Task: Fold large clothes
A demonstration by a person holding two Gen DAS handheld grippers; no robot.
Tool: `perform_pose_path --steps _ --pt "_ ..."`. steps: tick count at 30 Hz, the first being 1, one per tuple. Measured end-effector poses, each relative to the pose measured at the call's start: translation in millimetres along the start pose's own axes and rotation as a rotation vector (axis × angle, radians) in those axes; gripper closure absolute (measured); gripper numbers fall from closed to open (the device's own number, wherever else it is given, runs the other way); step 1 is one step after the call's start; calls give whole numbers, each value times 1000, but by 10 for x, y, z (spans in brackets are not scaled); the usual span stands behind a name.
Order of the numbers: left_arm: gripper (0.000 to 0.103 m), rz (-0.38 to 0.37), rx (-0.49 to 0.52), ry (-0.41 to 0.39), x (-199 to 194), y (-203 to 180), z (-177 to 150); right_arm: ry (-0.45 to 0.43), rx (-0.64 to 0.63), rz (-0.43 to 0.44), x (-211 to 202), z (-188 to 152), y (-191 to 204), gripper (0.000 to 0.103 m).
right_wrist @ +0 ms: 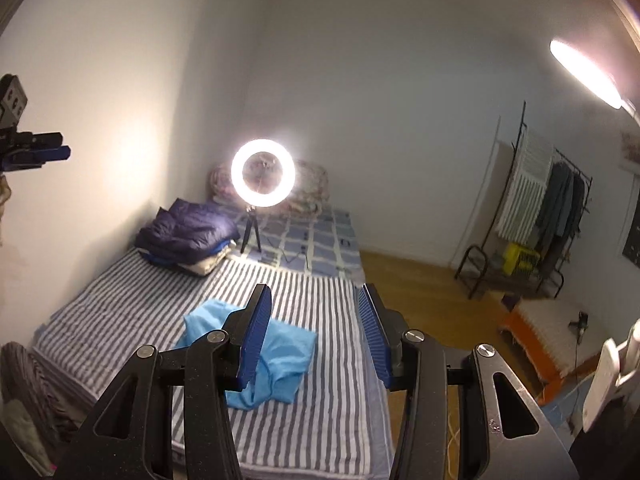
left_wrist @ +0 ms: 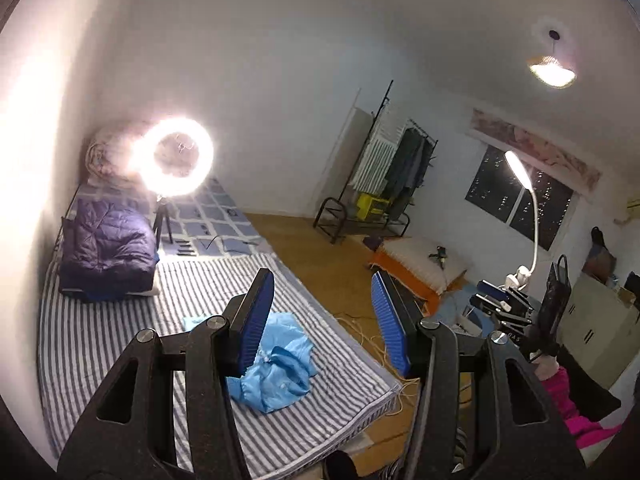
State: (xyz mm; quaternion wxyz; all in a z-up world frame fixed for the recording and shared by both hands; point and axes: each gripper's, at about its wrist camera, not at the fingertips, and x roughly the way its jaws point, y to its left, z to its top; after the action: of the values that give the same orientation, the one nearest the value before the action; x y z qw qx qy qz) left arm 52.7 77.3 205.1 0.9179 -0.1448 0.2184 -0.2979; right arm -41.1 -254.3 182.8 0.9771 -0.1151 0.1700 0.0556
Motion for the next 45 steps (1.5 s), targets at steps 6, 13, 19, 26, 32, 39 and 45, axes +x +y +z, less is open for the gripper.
perform_pose_path --steps 6,13,19,26,32,39,45 --pt "46 68 -122 132 662 592 -425 76 91 78 609 -419 3 41" --pt "46 144 -364 342 1902 1715 -1279 286 226 183 1778 -1266 -100 41" --pt "46 133 -570 419 2615 2445 -1781 447 405 270 2687 -1841 -346 41" --pt "46 108 -693 489 3239 2893 -2128 539 647 408 3458 -2384 -542 41" --pt "86 74 -724 511 3472 3105 -2350 573 797 516 3896 -2689 -558 41" --pt "101 72 -684 521 3487 3020 -2525 646 846 635 4195 -2868 -420 100" --pt "102 137 -574 564 3440 2956 -2625 590 724 679 3936 -2738 -423 101"
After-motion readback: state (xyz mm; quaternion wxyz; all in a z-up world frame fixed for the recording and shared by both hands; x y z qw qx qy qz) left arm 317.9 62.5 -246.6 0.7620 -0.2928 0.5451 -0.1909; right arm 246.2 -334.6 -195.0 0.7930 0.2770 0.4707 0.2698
